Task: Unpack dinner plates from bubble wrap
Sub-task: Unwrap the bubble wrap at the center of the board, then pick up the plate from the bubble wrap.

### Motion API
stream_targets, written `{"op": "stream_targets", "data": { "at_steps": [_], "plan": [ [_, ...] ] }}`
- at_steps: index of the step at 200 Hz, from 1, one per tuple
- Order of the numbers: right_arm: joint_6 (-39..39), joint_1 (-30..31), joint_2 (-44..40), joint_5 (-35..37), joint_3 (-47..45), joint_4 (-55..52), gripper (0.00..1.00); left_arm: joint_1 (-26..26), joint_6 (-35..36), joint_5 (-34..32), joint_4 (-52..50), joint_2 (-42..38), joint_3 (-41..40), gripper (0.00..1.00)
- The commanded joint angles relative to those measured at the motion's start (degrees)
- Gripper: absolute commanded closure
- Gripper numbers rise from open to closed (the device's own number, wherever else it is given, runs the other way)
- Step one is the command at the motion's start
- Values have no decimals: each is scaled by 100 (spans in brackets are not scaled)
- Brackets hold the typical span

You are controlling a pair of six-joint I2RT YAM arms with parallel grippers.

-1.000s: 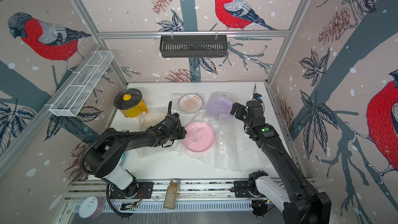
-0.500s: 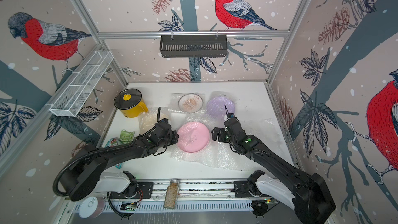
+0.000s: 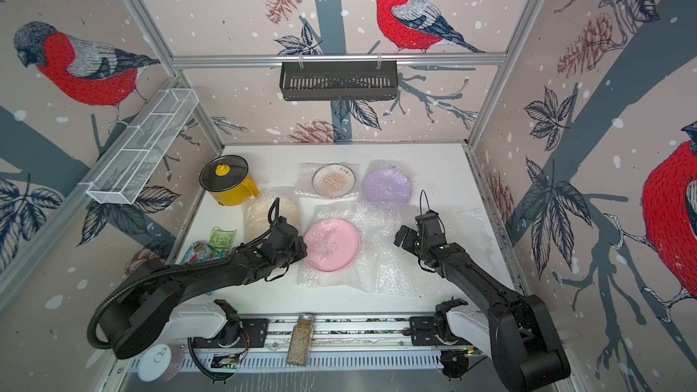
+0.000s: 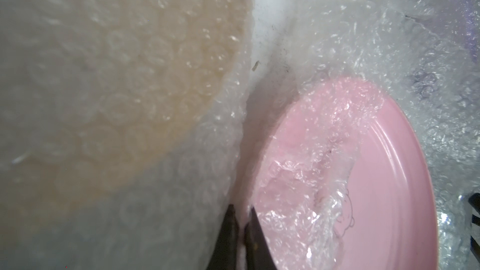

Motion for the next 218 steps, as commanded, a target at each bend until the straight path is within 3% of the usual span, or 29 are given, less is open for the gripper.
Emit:
{"op": "stream_targets", "data": {
  "at_steps": [1, 14, 39, 66, 81, 118, 163, 192, 218],
  "plan": [
    [2, -276, 4, 170, -58, 212, 1, -68, -163, -160, 177, 80, 42, 100],
    [-28, -486, 104, 257, -95, 268, 0, -96, -221, -181, 202, 112, 26, 100],
    [-39, -1037, 316, -222, -63, 316, 0, -130, -312, -288, 173, 6, -49, 100],
    [-10, -957, 17, -371, 76, 355, 0, -131, -308, -291, 202, -164, -124, 89],
    [-94, -657, -221, 23, 350, 40, 0, -132, -307, -302, 149, -243, -125, 82],
    [-342, 127, -645, 664, 1024, -755, 0, -116, -273, -483, -258, -806, -107, 52],
    [-401, 1372, -614, 440, 1317, -867, 0, -79, 468, -628, -963, -2259, 62, 3],
    [-211, 2367, -133, 257, 1413, -549, 0, -79, 1205, -80, -705, -3321, -70, 2],
    [-76, 2834, 585, 136, 1495, -135, 9, -79, 1726, 1188, 213, -3983, -519, 2]
  ]
}}
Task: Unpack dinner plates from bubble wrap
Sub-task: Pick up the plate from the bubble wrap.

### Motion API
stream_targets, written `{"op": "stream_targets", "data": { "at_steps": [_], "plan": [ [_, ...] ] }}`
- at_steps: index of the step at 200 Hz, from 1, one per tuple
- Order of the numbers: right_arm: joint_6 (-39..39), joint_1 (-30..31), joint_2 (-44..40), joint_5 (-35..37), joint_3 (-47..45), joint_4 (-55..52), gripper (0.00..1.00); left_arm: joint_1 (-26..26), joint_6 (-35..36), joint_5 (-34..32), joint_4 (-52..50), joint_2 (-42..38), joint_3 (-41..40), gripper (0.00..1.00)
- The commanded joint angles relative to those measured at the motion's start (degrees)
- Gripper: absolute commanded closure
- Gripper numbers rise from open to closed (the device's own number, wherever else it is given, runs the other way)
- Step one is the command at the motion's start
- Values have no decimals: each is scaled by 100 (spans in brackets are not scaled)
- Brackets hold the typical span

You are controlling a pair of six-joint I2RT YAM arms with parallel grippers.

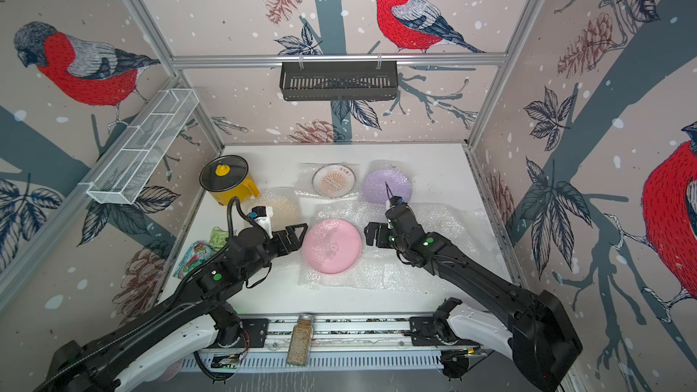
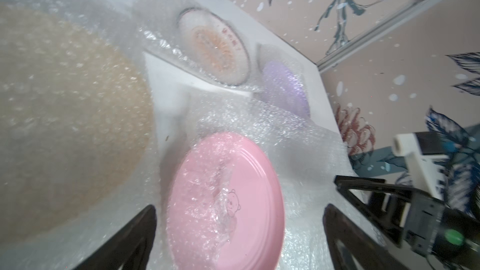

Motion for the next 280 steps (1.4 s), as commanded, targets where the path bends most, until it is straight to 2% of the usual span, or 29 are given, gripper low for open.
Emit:
{"op": "stream_targets", "data": {
  "at_steps": [1, 12, 37, 82, 126, 152, 191, 264, 280],
  "plan": [
    [193, 266, 476, -83, 90, 428, 9, 4, 654, 1176, 774, -388, -264, 2],
    [245, 316, 761, -36, 158, 479, 14, 4, 626, 1488, 971, -478, -370, 2],
    [301, 379, 1446, 64, 281, 637, 30, 4, 472, 1652, 1029, -404, -470, 2],
    [361, 470, 2199, 112, 556, 798, 55, -5, 493, 2181, 1433, 266, -482, 2],
    [424, 477, 2622, 245, 745, 702, 76, -4, 628, 2210, 1350, 590, -362, 2],
    [459, 494, 2546, 264, 802, 637, 87, -5, 666, 2081, 1201, 607, -358, 2],
    [468, 512, 2116, 889, 962, 46, 94, -5, 672, 1639, 973, 416, -356, 2],
    [533, 531, 1343, 2889, 1370, -1435, 95, -4, 668, 1186, 1069, 178, -431, 2],
    [531, 370, 1326, 3095, 1346, -1619, 95, -5, 660, 1201, 1091, 191, -437, 2]
  ]
}}
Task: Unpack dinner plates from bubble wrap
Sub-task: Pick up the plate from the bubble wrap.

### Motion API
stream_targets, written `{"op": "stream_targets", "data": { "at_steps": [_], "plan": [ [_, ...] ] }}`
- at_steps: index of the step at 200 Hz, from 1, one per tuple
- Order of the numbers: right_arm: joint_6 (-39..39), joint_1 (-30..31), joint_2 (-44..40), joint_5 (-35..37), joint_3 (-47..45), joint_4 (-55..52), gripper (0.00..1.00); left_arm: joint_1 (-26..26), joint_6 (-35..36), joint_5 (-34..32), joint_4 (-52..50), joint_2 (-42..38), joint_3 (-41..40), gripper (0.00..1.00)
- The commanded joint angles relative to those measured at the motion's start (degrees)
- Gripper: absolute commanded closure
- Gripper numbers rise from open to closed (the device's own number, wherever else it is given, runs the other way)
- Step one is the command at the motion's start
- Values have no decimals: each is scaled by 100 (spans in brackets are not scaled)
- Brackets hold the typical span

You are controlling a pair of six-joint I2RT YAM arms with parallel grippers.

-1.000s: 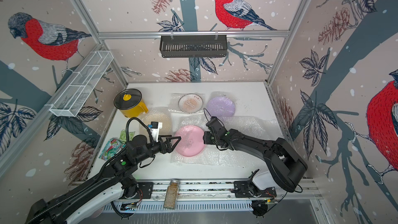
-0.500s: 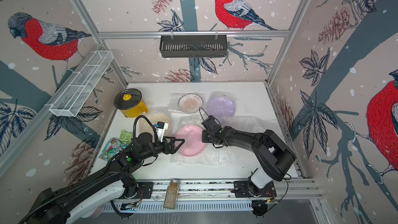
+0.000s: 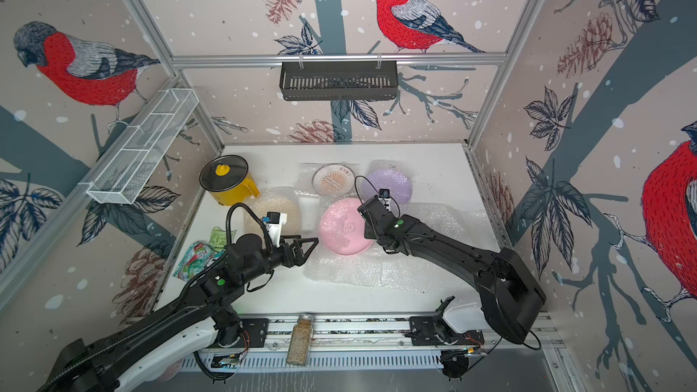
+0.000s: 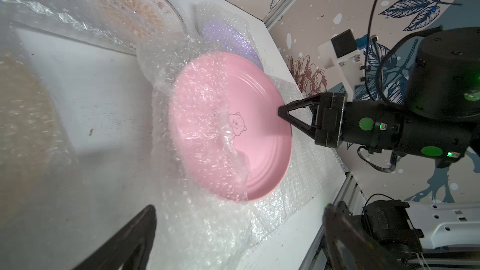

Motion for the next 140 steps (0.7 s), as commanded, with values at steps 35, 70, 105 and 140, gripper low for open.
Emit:
{"op": "stream_targets", "data": {
  "at_steps": [35, 70, 105, 140],
  "plan": [
    [-11, -583, -308, 831, -206, -618, 95, -1, 18, -60, 119, 19, 23, 2],
    [-316, -1369, -1101, 144, -295, -392, 95, -1, 17, 37, 210, -8, 13, 2],
    [-570, -2908, -1945, -655, -215, 212, 94, -17, 8, 385, 558, 196, 45, 2],
    [-339, -4680, -1614, -1444, 93, 636, 94, -315, -101, 368, 991, 535, 64, 2]
  ]
}}
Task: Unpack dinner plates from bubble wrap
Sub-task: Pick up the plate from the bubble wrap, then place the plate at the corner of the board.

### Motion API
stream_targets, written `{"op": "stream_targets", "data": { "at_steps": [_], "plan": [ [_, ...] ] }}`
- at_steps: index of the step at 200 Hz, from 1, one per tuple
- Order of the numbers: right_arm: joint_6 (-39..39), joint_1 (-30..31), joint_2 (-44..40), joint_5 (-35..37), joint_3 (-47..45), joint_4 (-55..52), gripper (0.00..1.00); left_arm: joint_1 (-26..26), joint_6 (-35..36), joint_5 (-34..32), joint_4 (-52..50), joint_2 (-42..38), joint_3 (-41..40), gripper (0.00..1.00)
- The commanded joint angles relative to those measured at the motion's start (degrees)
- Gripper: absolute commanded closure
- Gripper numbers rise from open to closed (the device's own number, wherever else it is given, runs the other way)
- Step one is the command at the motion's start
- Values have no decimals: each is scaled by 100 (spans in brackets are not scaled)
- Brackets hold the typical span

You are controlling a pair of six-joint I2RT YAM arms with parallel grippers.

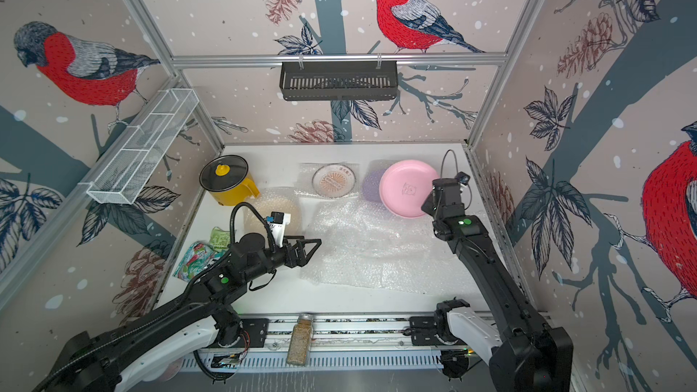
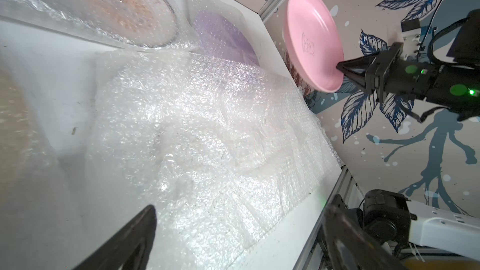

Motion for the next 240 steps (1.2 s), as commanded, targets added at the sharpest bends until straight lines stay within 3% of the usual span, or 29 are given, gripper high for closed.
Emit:
{"op": "stream_targets", "data": {
  "at_steps": [1, 32, 91, 113, 188, 240],
  "plan": [
    [139, -794, 231, -690, 198, 578, 94, -205, -92, 76, 647, 184, 68, 2],
    [524, -1827, 1087, -1048, 547, 973, 94, -545, -2, 54, 667, 579, 251, 2],
    [1026, -2528, 3369, -1506, 1493, 1249, 94, -897, -106, -31, 962, 886, 214, 2],
    [1161, -2517, 4000, -1472, 1800, 1383, 94, -933, -124, -59, 1015, 925, 190, 2],
    [991, -2079, 6356, -1456, 4239, 159, 92, -979, -195, -50, 1124, 1047, 188, 2],
    [811, -1939, 6875, -1321, 4874, -106, 89, -988, -191, -197, 984, 906, 127, 2]
  ]
}}
